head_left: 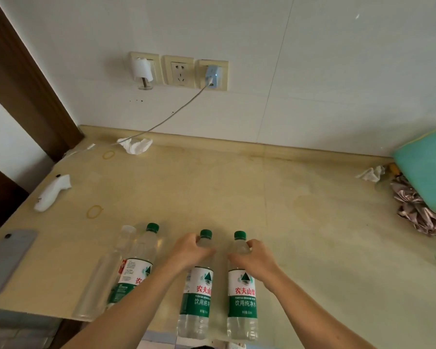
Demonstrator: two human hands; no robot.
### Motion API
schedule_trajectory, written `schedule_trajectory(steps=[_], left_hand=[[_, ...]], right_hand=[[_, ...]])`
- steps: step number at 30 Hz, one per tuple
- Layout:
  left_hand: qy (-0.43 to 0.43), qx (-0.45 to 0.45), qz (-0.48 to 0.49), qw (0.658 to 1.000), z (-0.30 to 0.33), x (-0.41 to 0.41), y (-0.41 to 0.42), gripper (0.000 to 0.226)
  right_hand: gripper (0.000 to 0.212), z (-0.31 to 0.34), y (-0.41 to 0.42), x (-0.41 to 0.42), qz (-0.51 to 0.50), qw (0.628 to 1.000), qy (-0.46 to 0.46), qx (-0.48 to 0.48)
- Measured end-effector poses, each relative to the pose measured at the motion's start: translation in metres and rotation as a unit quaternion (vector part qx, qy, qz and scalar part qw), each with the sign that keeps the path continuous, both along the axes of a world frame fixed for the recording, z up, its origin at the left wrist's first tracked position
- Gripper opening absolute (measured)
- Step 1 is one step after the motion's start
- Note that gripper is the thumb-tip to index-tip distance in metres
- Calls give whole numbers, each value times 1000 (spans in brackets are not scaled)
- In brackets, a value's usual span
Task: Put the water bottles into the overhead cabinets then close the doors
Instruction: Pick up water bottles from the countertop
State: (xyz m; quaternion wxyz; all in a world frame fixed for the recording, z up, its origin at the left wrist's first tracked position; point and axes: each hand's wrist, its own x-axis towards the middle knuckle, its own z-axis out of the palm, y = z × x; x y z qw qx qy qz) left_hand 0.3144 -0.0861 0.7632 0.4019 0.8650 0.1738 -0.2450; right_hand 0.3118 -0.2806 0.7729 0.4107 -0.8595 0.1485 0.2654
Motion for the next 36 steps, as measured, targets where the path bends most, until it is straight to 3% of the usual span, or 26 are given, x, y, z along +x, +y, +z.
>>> schedule_trajectory(steps=[2,4,8,13,18,29,36], left_hand=[[-18,-10,-1,1000,5,0,3,76],[-56,-25,0,998,18,0,7,77],[-140,-65,4,988,53,7,15,47],[-283,-76,43,955,82,16,17,43],[-396,-85,28,914,78,14,10,45],[-442,-104,58,889,50,-4,5,49],[-436,-94,40,894,46,-3,6,50]], right_hand=[[44,5,-5,2,-3,999,-8,35],[56,15,-9,4,10,998,-35,58],[75,45,-16,13,13,989,-129,70],[62,77,-14,23,21,961,-268,72],[59,80,-10,21,17,937,-334,102],[60,49,-11,18,8,939,-322,120],[66,43,-18,13,32,944,-314,96]])
